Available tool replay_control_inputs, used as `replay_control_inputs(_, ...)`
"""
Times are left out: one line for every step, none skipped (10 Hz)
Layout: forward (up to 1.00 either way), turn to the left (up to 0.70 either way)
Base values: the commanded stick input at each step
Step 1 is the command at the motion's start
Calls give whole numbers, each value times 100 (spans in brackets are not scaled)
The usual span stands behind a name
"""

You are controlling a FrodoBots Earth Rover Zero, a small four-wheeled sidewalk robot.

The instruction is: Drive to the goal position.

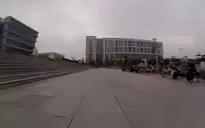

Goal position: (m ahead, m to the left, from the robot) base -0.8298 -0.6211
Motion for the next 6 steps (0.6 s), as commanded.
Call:
replay_control_inputs(100, 0)
replay_control_inputs(100, 0)
replay_control_inputs(100, 0)
replay_control_inputs(100, 0)
replay_control_inputs(100, 0)
replay_control_inputs(100, 0)
